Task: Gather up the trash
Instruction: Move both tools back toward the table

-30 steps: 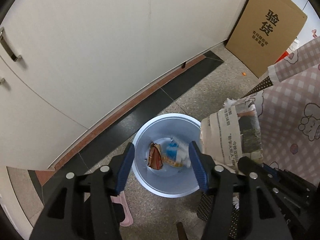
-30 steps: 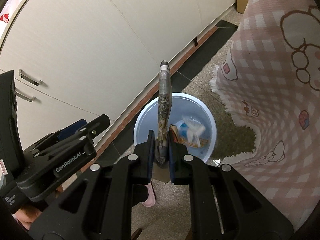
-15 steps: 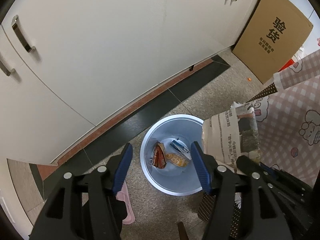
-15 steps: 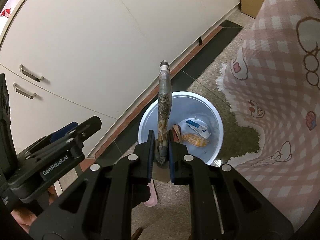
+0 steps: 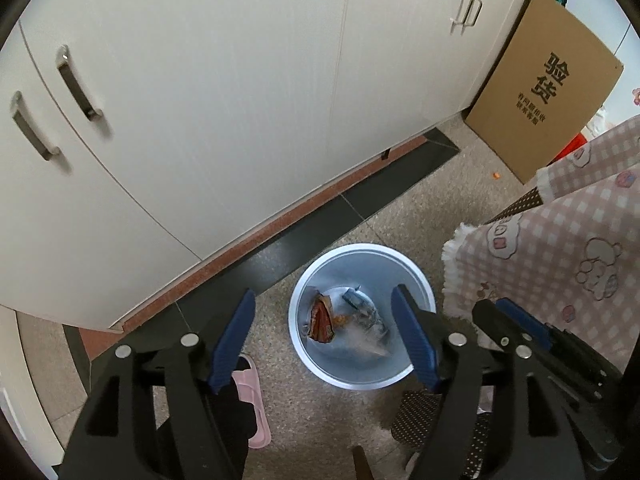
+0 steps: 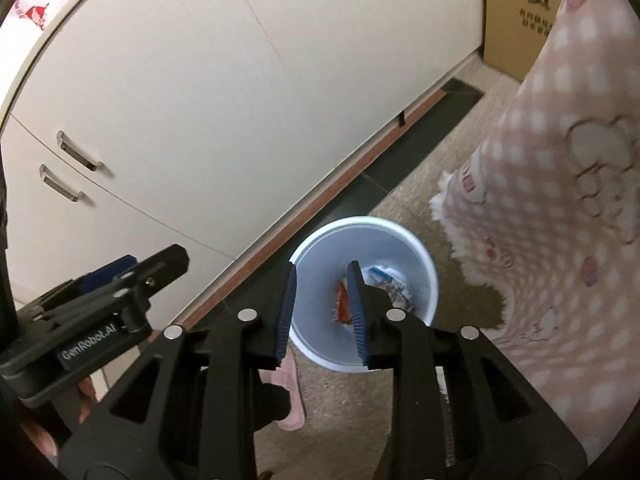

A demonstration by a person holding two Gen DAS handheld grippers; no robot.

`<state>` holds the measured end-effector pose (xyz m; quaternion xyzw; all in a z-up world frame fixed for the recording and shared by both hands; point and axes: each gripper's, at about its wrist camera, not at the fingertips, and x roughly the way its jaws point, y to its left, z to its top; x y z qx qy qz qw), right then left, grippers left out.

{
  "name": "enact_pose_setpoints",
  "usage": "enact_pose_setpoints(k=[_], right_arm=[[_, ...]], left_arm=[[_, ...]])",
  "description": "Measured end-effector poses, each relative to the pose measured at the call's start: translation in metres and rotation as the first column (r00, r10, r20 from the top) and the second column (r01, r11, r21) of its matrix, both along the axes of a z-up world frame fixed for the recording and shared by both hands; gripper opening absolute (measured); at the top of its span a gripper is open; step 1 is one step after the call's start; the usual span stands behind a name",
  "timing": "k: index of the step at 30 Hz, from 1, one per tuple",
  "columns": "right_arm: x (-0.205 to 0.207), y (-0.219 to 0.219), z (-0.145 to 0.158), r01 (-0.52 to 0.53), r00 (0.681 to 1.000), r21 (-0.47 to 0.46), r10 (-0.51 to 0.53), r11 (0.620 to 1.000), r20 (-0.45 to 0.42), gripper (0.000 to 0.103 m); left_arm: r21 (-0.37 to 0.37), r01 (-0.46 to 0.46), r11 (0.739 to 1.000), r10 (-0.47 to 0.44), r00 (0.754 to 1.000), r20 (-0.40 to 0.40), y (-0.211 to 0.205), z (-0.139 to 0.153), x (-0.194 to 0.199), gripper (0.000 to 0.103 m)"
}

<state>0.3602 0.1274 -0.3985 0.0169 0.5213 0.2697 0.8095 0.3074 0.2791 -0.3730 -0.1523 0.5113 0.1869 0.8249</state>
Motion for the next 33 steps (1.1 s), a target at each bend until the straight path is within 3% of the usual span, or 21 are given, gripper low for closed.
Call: enact_pose_setpoints(k=[8, 14, 18, 20, 27, 33], right_arm=[[-0.024, -0.015, 0.064, 0.019, 0.991, -0.004, -0.019, 1.000, 0.134, 0.027], [-0.051, -0.039, 0.134, 0.025, 0.973, 0.090, -0.045, 0.996, 0.228, 0.027], [-0.076, -0.071, 0.195, 0.048, 0.939, 0.161, -0.100, 0.986, 0.329, 0.046], [-0.084, -0.087, 0.216, 0.058, 0.924, 0.183, -0.122, 0.981, 0.363, 0.046], [-0.096, -0.184, 0.259, 0.178, 0.862, 0.238, -0.268, 0.955, 0.430, 0.054], [-0.085, -0.283, 0.258, 0.357, 0.798, 0.146, -0.383, 0.922, 0.465, 0.062]], left_arm=[[0.024, -0.003, 1.000, 0.001, 0.996, 0.091, -0.017, 0.058, -0.019, 0.070], [0.060, -0.019, 0.998, 0.005, 0.975, 0.222, -0.040, 0.124, -0.043, 0.070], [0.078, -0.037, 0.996, 0.009, 0.944, 0.331, -0.063, 0.179, -0.067, 0.075], [0.099, -0.033, 0.995, -0.006, 0.930, 0.367, -0.075, 0.200, -0.071, 0.076], [0.176, 0.118, 0.977, -0.183, 0.889, 0.419, -0.160, 0.246, -0.059, 0.078], [0.217, 0.337, 0.916, -0.395, 0.848, 0.352, -0.256, 0.244, -0.029, 0.078]])
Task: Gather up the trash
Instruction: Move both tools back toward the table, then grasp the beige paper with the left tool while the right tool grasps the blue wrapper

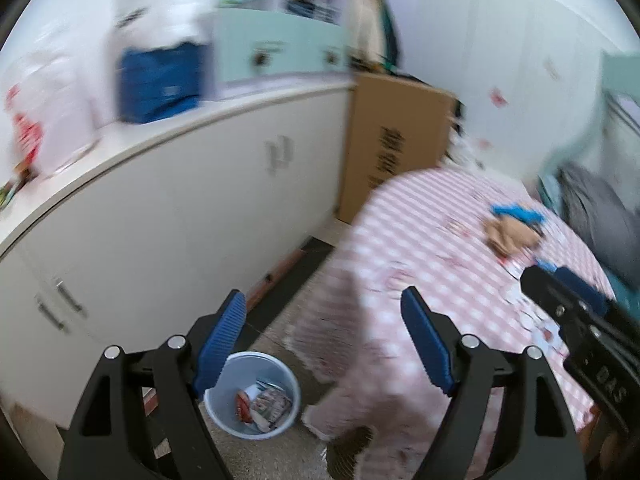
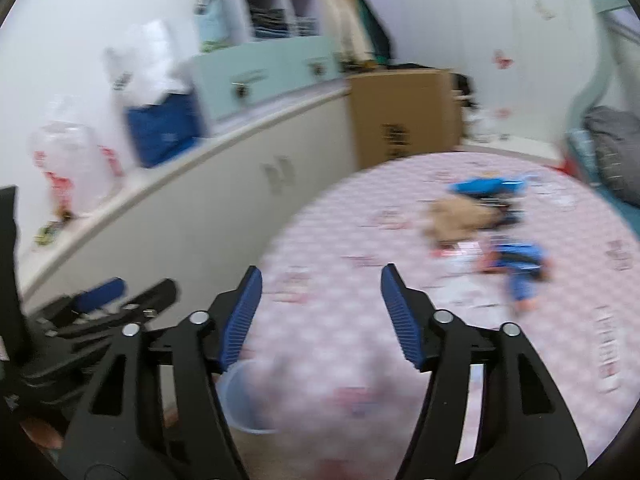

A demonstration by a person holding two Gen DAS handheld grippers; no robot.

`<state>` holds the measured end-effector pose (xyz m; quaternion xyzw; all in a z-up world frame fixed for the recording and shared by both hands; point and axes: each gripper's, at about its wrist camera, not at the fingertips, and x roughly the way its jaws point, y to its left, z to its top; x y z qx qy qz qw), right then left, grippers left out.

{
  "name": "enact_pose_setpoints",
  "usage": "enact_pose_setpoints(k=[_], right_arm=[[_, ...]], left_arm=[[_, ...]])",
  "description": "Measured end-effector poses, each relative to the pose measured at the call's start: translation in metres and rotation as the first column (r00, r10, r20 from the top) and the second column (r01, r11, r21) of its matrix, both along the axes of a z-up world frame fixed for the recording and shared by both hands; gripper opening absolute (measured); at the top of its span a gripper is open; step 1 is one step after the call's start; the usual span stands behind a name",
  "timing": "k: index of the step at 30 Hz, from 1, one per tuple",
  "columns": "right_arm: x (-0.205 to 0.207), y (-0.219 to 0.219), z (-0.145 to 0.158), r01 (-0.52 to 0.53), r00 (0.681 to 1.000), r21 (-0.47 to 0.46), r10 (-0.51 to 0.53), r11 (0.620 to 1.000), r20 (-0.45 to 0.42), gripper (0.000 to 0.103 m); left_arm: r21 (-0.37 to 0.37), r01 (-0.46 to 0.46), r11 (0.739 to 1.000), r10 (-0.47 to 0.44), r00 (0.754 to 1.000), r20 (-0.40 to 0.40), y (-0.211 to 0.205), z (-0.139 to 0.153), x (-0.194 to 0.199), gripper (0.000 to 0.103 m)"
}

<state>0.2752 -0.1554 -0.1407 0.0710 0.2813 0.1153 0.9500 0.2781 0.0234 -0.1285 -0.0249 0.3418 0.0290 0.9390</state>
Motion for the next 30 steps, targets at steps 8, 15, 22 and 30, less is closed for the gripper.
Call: enact_pose_setpoints(k=[8, 15, 22, 30], right_arm=[[0.035, -0.105, -0.033, 0.160, 0.978, -0.181, -0.181, 0.970, -0.107, 0.078], [0.075, -0.132, -0.057, 0.087, 0.978, -0.272, -0.135, 0.958, -0.162, 0.081], [0.102, -0.137, -0.070, 0.014, 0.971, -0.274, -0.078, 0.962, -0.224, 0.081], [0.112, -0.160, -0.075, 0.053, 0.958, -0.177, -0.100, 0.983, -0.270, 0.040]], left_arm=[[-0.001, 0.217, 0.976, -0.216, 0.972, -0.095, -0.096, -0.022, 0.047, 0.078], [0.034, 0.302, 0.953, -0.296, 0.947, -0.128, -0.146, -0.037, 0.088, 0.078], [0.071, 0.366, 0.928, -0.356, 0.927, -0.117, -0.184, -0.039, 0.124, 0.078], [0.075, 0.384, 0.920, -0.373, 0.920, -0.121, -0.213, -0.054, 0.162, 0.070]])
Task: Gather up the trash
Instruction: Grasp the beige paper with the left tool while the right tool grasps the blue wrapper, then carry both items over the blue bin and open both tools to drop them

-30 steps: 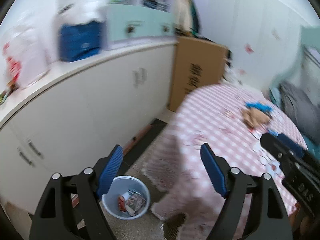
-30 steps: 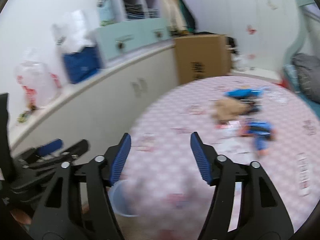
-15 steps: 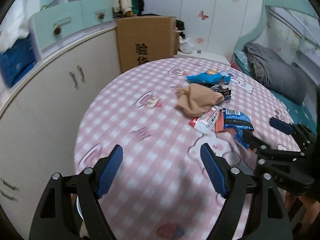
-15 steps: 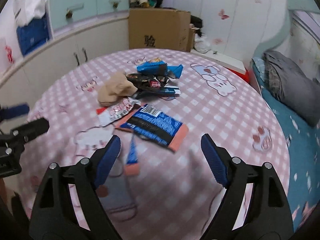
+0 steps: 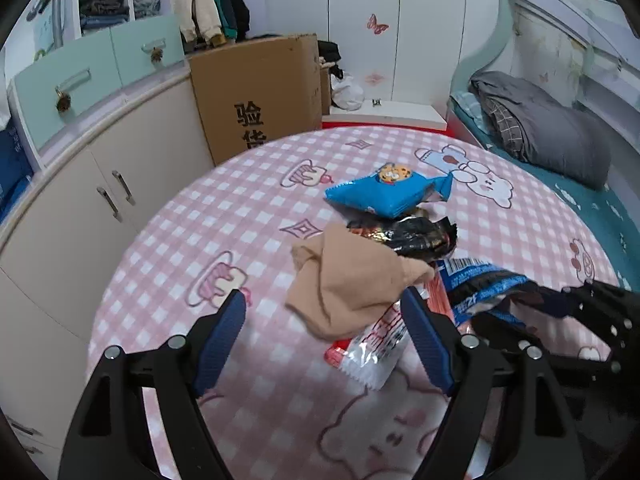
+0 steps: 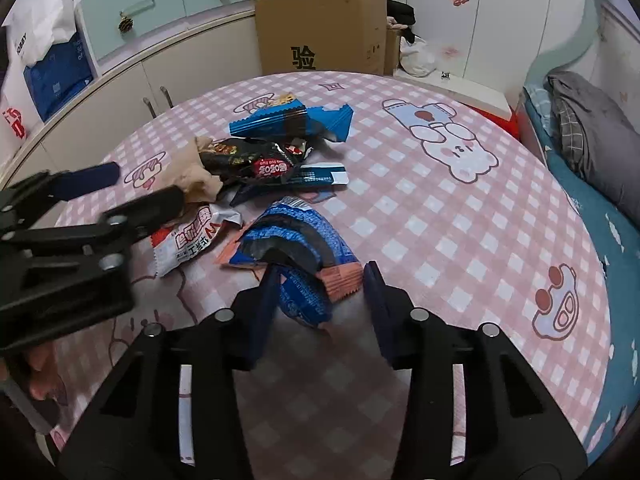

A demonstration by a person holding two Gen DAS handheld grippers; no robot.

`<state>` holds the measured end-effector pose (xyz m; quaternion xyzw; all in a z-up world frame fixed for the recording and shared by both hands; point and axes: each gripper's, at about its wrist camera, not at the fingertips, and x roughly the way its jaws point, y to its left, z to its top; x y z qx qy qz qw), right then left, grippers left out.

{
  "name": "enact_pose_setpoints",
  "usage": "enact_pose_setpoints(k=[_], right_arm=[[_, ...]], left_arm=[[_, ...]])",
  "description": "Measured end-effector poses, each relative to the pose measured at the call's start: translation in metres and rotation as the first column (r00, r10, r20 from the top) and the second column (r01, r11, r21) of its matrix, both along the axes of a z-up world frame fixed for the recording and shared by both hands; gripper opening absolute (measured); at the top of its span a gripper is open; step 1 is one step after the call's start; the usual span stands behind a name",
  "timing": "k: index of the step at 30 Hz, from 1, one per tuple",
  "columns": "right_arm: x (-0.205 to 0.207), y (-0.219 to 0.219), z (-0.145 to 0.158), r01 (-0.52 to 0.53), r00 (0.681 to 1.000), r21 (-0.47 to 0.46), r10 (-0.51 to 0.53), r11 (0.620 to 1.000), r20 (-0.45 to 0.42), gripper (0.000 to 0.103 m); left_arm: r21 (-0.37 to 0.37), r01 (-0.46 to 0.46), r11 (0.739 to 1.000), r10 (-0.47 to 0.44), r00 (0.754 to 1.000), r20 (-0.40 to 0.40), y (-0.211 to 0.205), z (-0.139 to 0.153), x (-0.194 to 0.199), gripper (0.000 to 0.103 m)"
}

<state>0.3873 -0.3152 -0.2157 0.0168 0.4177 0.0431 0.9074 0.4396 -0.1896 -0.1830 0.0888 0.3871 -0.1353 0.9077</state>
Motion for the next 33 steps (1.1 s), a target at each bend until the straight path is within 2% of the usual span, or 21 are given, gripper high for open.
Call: enact_pose_setpoints(k=[1, 3, 4, 6, 8, 12, 18, 23, 27, 33], right_arm=[[-0.001, 0.001, 0.001, -0.003, 1.000, 0.005, 0.003, 1.000, 0.002, 0.029], [-0.002, 0.001, 0.001, -0.009, 1.000, 0.016, 0.009, 1.000, 0.005, 0.028], [-0.001, 0.000, 0.001, -0.009, 1.000, 0.018, 0.009, 1.000, 0.006, 0.024], [-0.003, 0.000, 0.002, -0.006, 1.000, 0.026, 0.006, 1.000, 0.016, 0.019], [-0.007, -0.001, 0.005, 0.001, 0.999, 0.031, -0.002, 1.000, 0.034, 0.012], [-0.013, -0.006, 0.012, 0.017, 0.997, 0.041, -0.021, 0.999, 0.077, 0.006], [-0.028, -0.002, 0.020, 0.018, 0.994, 0.071, -0.026, 0.997, 0.104, 0.005], [-0.050, 0.005, 0.042, 0.015, 0.988, 0.101, -0.031, 0.995, 0.153, 0.004], [-0.066, 0.014, 0.060, -0.005, 0.982, 0.139, -0.021, 0.990, 0.187, 0.004], [-0.086, 0.064, 0.087, -0.099, 0.970, 0.152, 0.061, 0.983, 0.235, 0.004]], left_arm=[[-0.005, 0.007, 1.000, -0.007, 1.000, 0.000, -0.002, -0.001, 0.002, 0.064], [-0.005, 0.021, 1.000, -0.021, 0.999, -0.024, -0.005, -0.005, 0.006, 0.034], [-0.010, 0.028, 1.000, -0.028, 0.999, -0.036, -0.005, -0.006, 0.007, 0.028], [-0.020, 0.032, 0.999, -0.033, 0.998, -0.056, -0.006, -0.008, 0.007, 0.002], [-0.018, 0.019, 1.000, -0.020, 0.998, -0.058, -0.002, -0.006, 0.004, 0.002], [-0.064, -0.002, 0.998, 0.001, 1.000, -0.015, 0.015, 0.009, -0.008, 0.001], [-0.119, -0.038, 0.992, 0.044, 0.998, 0.049, 0.048, 0.042, -0.035, 0.001], [-0.160, -0.049, 0.986, 0.063, 0.994, 0.088, 0.075, 0.066, -0.063, 0.001], [-0.164, -0.043, 0.986, 0.062, 0.992, 0.112, 0.091, 0.078, -0.085, 0.001], [-0.209, -0.075, 0.975, 0.104, 0.986, 0.131, 0.134, 0.093, -0.116, 0.001]])
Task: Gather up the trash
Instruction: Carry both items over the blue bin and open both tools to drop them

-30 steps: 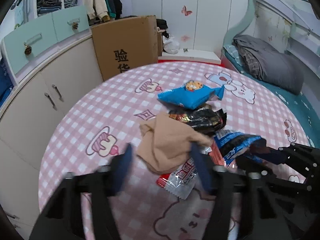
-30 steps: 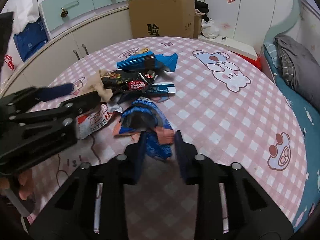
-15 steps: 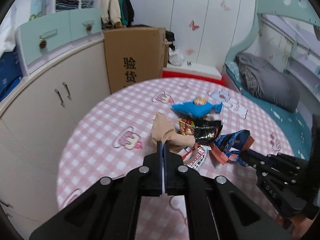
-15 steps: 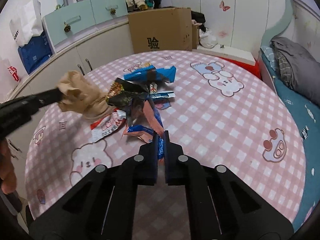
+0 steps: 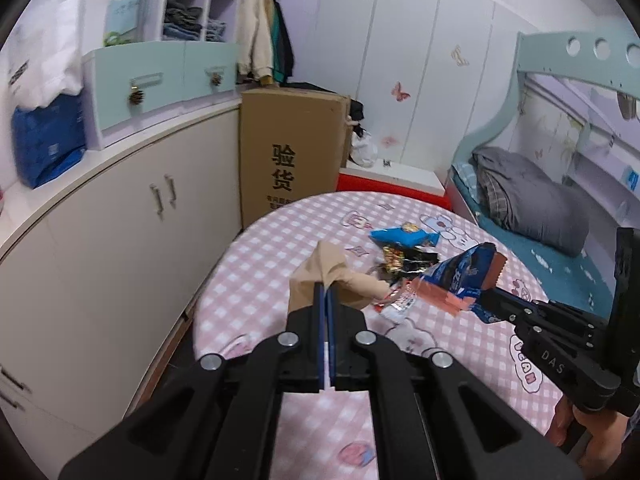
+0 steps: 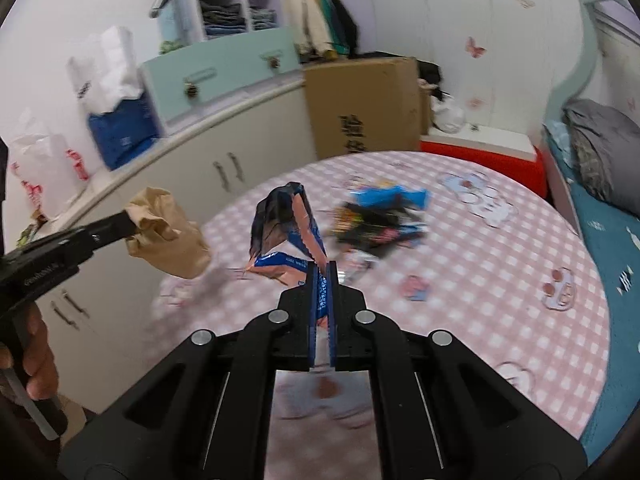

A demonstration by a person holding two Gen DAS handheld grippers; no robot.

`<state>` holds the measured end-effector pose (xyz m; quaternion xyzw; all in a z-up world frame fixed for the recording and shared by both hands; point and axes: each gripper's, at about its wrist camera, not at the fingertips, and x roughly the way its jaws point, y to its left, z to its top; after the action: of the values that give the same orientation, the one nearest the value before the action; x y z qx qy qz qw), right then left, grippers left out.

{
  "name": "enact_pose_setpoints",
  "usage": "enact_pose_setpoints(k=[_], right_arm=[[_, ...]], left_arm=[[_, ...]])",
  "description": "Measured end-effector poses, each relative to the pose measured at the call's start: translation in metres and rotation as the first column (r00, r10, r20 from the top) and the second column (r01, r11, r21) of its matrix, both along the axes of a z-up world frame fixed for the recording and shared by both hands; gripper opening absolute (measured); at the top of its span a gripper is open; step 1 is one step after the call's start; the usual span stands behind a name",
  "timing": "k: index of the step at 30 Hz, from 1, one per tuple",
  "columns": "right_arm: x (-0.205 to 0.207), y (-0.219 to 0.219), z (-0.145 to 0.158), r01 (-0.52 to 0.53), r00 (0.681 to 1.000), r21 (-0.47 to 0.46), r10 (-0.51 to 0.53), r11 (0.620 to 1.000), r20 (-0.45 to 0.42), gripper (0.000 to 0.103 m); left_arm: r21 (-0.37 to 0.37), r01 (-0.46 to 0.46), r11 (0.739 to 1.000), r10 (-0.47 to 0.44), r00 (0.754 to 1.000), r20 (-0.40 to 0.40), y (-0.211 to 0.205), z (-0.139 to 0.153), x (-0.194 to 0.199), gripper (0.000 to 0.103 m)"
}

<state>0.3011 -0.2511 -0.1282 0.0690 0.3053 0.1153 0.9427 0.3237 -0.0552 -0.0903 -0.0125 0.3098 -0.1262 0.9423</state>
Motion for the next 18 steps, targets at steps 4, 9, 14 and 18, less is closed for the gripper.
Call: enact_pose_setpoints(k=[4, 9, 14, 18], right_arm=[[-0.006, 0.044, 0.010, -0.073, 0.997, 0.004, 0.073, 0.997, 0.014, 0.004], [-0.006, 0.117, 0.003, -0.191, 0.982, 0.001, 0.191, 0.982, -0.008, 0.004], [-0.002, 0.205, -0.018, -0.314, 0.947, 0.007, 0.314, 0.949, -0.063, 0.004], [0.002, 0.265, -0.041, -0.386, 0.917, -0.006, 0.383, 0.922, -0.108, 0.004]], left_arm=[[-0.024, -0.062, 0.998, 0.062, 0.998, 0.007, 0.045, 0.003, -0.016, 0.001], [-0.038, -0.158, 0.987, 0.158, 0.987, 0.000, 0.109, -0.002, -0.031, 0.001], [-0.037, -0.269, 0.962, 0.267, 0.962, -0.054, 0.182, -0.032, -0.040, 0.001], [-0.037, -0.373, 0.927, 0.366, 0.921, -0.132, 0.239, -0.070, -0.039, 0.001]])
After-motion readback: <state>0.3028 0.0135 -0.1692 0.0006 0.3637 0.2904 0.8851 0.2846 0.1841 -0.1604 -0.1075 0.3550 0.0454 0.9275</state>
